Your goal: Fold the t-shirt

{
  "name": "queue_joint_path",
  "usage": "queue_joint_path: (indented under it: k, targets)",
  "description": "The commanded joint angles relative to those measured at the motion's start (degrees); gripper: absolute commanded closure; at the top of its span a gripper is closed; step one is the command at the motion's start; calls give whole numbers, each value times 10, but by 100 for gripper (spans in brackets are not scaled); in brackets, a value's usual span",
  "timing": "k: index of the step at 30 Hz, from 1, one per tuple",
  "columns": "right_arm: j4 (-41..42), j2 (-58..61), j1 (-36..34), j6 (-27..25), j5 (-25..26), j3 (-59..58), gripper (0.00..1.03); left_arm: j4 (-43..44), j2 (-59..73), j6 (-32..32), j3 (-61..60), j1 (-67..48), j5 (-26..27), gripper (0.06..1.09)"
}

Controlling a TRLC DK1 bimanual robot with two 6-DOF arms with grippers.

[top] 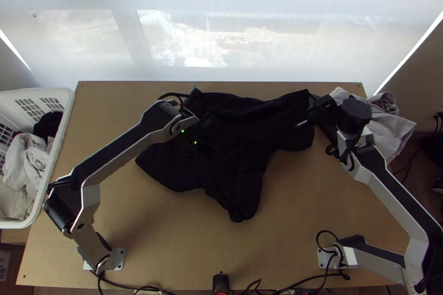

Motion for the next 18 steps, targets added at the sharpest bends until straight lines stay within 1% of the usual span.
queue_joint_path:
  k: [1,3,5,11,18]
  targets:
    - [7,1,-6,7,-1,-2,100,-39,33,10,-17,-81,-3,11]
    - [8,1,-6,7,0,-3,100,-37,42,18,-27,-101,-46,11]
    - [13,1,-5,7,0,-3,100,-20,40,27,-46,-116,-60,11]
    - [29,7,-5,21,0,-4,100,-15,37,38,-76,-175,-79,11]
    - [47,11,-5,21,0,-4,100,-16,45,40,-70,-223,-79,11]
